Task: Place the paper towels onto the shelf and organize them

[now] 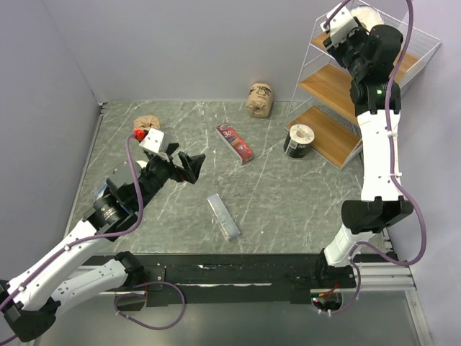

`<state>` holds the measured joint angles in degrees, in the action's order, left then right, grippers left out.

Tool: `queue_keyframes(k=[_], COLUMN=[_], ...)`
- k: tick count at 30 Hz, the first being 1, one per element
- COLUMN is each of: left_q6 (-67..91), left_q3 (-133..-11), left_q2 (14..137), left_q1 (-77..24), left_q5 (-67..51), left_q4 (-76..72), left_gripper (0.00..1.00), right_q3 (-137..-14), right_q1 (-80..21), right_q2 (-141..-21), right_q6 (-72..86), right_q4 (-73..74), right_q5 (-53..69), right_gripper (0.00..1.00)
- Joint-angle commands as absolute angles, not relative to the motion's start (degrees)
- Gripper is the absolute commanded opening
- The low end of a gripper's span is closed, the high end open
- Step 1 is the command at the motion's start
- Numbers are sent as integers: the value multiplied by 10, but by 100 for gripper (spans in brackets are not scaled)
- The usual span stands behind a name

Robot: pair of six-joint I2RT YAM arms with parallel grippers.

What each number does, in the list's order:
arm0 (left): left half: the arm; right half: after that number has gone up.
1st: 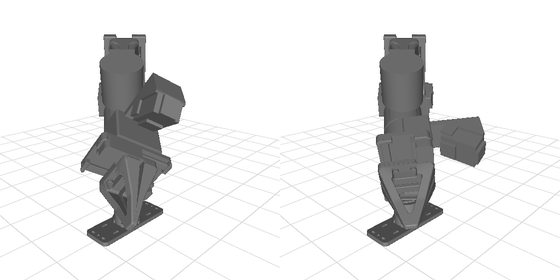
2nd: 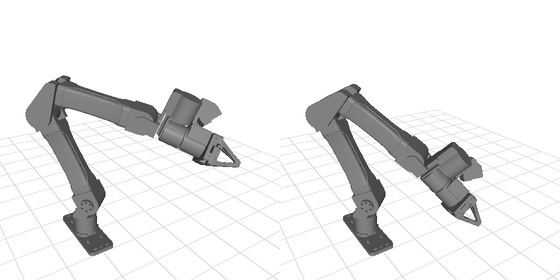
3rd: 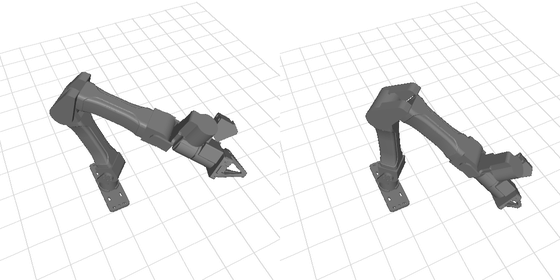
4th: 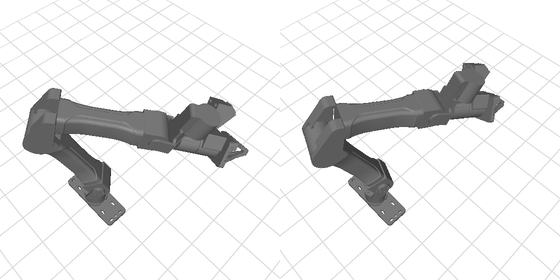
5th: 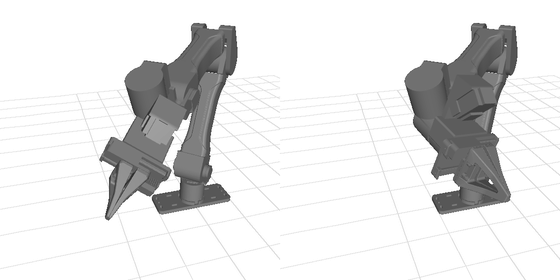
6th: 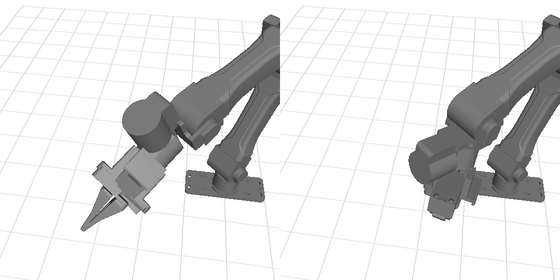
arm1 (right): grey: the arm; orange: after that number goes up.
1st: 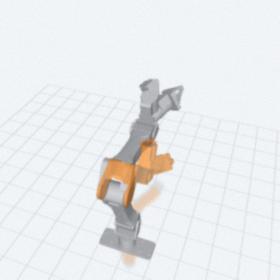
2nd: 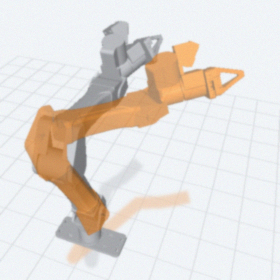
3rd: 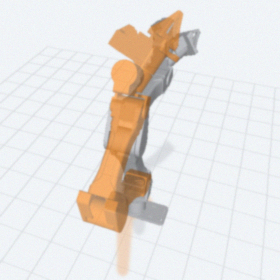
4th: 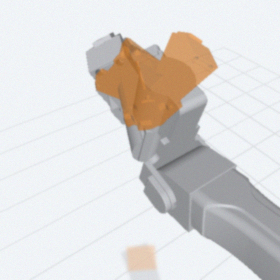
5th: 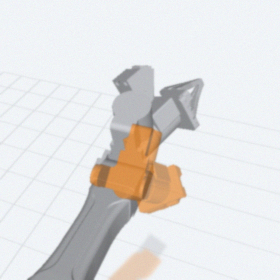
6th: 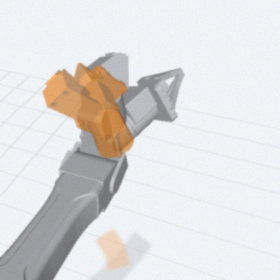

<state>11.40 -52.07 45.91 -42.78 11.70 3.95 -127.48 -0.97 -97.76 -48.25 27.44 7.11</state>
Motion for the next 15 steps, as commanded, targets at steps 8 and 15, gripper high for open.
queue_keyframes(k=[8, 15], left_q6=[108, 112], left_q3=[-520, -523], left_q2=[463, 461], left_q1=[-421, -405], left_q5=[115, 108], left_q4=[18, 19], left_gripper=[96, 96], right_q3=[-1349, -1339], right_q1=[20, 25], right_q2=[-1027, -1037], right_q6=[-483, -503], right_q4=[197, 169], right_q5=[107, 120], right_gripper=[48, 58])
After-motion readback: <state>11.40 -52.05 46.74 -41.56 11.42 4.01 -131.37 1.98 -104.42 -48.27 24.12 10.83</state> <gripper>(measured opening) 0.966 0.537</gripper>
